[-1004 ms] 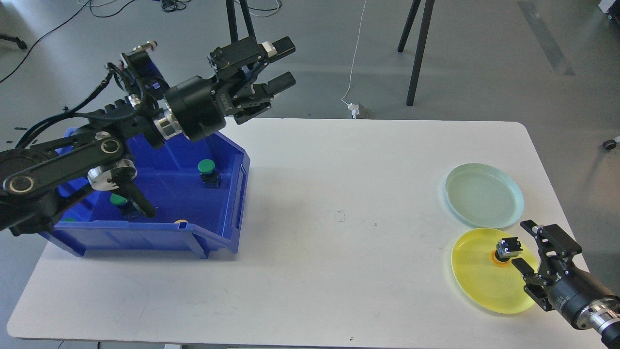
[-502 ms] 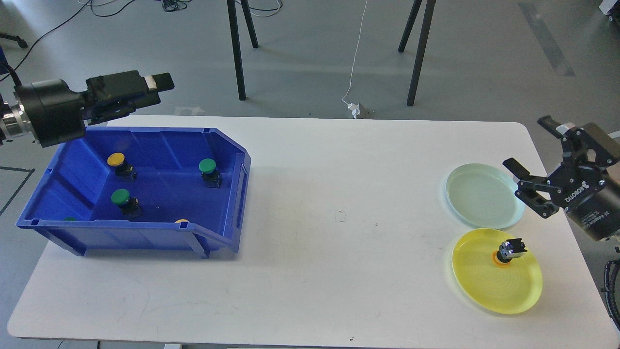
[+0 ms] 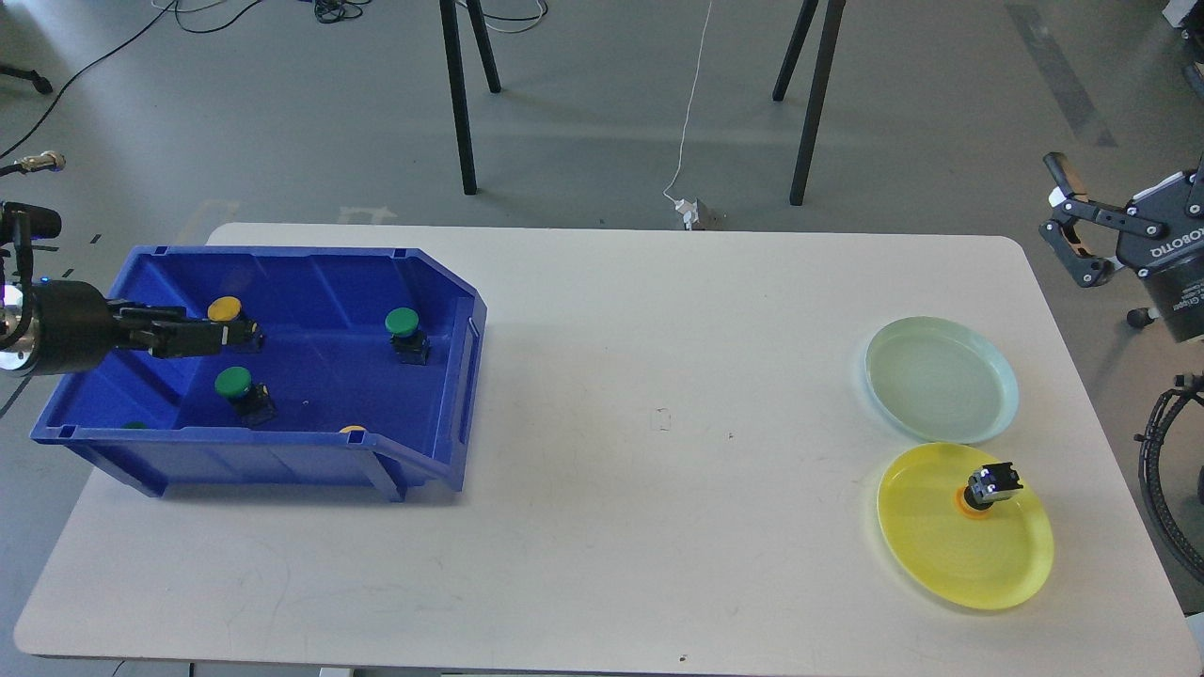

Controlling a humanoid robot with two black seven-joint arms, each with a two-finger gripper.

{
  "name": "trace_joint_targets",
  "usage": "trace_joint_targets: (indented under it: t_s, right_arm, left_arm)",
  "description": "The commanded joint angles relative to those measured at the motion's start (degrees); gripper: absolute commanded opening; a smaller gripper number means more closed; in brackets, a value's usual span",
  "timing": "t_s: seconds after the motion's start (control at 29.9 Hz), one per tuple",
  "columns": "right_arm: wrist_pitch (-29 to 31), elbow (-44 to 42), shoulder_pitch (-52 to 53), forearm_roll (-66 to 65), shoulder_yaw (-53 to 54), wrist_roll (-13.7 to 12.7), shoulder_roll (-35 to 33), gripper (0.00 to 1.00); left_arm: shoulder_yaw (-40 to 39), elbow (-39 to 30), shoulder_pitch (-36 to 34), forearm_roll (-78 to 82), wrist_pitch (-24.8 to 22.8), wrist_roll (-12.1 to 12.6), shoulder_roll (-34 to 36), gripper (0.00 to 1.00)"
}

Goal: Pass button and place on color plate
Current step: 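Lower the left gripper into the bin and grasp a green-topped button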

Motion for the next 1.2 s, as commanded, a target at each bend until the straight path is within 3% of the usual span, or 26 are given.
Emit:
trace_joint_targets:
  t_s: [0.0, 0.3, 1.17]
  right_arm:
    - [0.12, -0.06, -0.38, 0.02, -0.20, 0.00, 0.15, 0.99]
    - [0.82, -0.06, -0.99, 0.11, 0.06, 0.00, -0.02, 0.99]
    - [1.35, 0.03, -2.23, 0.38, 0.06, 0.00, -0.20, 0.99]
  left_arm:
    - [1.01, 5.13, 0.19, 0.96, -0.01, 0.02, -4.32, 0.84]
    - [2.86, 17.01, 0.19, 4.13, -0.45, 0.02, -13.29, 0.84]
    - [6.38, 21.05, 0.81, 3.42, -0.45, 0.02, -17.43, 0.82]
